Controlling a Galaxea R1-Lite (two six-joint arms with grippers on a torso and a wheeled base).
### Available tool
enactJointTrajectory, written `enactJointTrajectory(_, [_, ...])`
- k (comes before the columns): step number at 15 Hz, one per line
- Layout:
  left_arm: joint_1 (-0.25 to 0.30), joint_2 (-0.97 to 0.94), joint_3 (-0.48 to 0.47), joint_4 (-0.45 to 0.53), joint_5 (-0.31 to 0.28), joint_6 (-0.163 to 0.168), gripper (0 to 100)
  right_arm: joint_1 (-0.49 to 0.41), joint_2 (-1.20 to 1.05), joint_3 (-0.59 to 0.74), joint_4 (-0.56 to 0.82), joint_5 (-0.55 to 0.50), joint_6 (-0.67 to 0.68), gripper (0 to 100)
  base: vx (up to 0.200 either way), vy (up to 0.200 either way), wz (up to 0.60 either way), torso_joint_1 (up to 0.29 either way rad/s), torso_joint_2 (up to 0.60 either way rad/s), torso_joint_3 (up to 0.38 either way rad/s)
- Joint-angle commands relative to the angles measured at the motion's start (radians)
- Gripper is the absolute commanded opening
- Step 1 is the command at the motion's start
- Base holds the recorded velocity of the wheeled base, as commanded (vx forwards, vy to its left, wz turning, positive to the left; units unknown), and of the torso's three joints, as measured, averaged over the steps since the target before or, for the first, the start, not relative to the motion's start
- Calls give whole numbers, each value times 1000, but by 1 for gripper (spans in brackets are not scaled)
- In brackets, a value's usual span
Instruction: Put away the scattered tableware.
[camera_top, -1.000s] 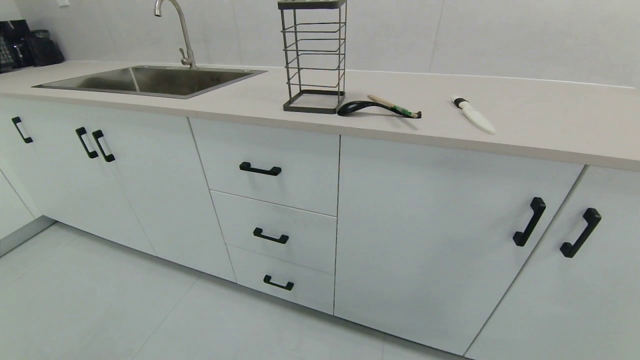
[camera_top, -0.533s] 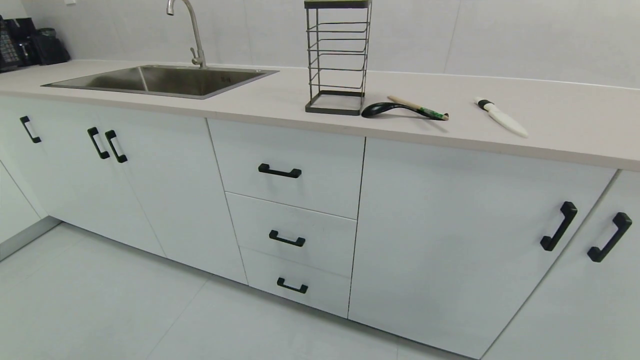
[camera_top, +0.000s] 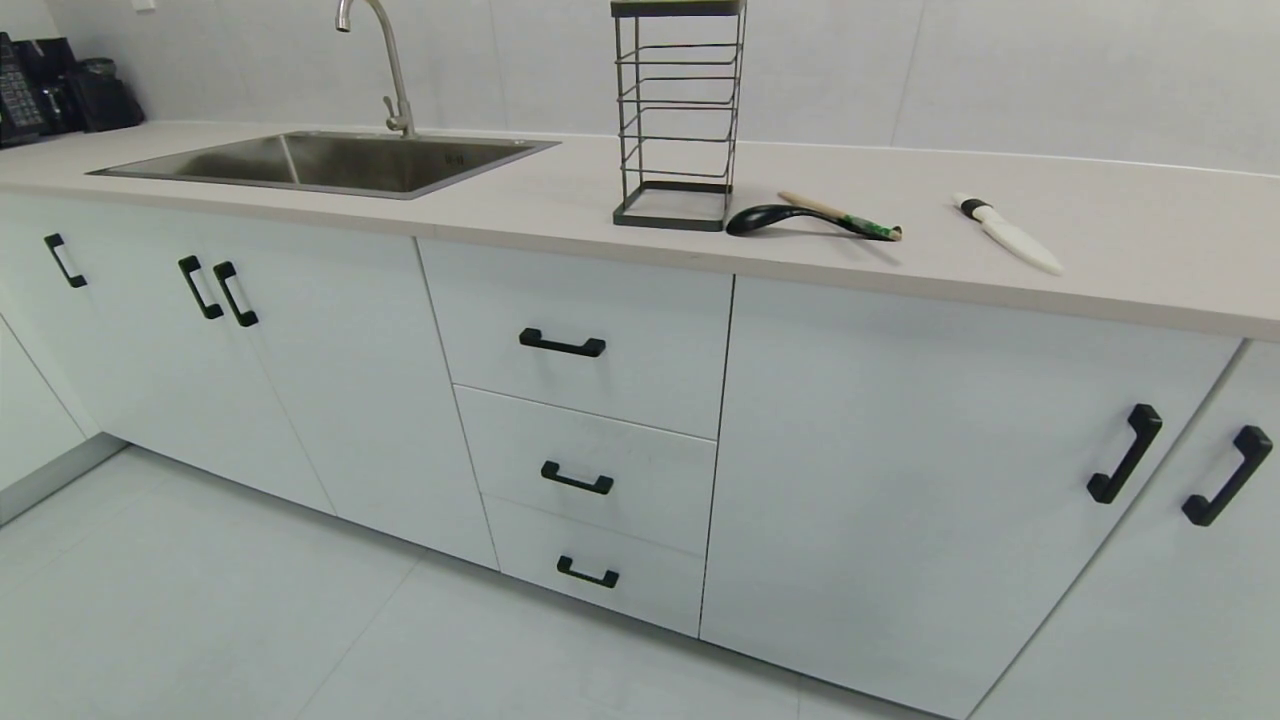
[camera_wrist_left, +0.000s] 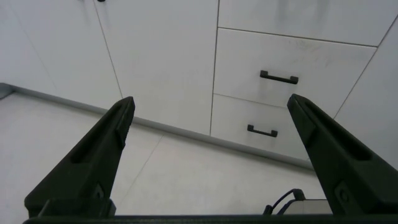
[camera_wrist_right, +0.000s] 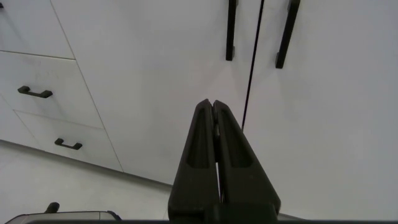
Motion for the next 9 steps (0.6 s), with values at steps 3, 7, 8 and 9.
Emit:
enactJointTrajectory(3, [0, 0, 0, 0, -9, 1, 100, 0, 1, 0, 1, -12, 0, 0, 0, 0, 0, 0, 0, 0])
enactJointTrajectory(7, [11, 28, -193, -219, -35, -9, 100, 0, 1, 0, 0, -12, -3, 0, 0, 0, 0, 0, 0, 0])
enactJointTrajectory(8, [26, 91, -281, -213, -62, -3, 100, 0, 1, 0, 1, -12, -3, 0, 0, 0, 0, 0, 0, 0])
enactJointTrajectory(9, [26, 112, -308, -179, -107, -2, 100, 0, 1, 0, 1, -12, -3, 0, 0, 0, 0, 0, 0, 0])
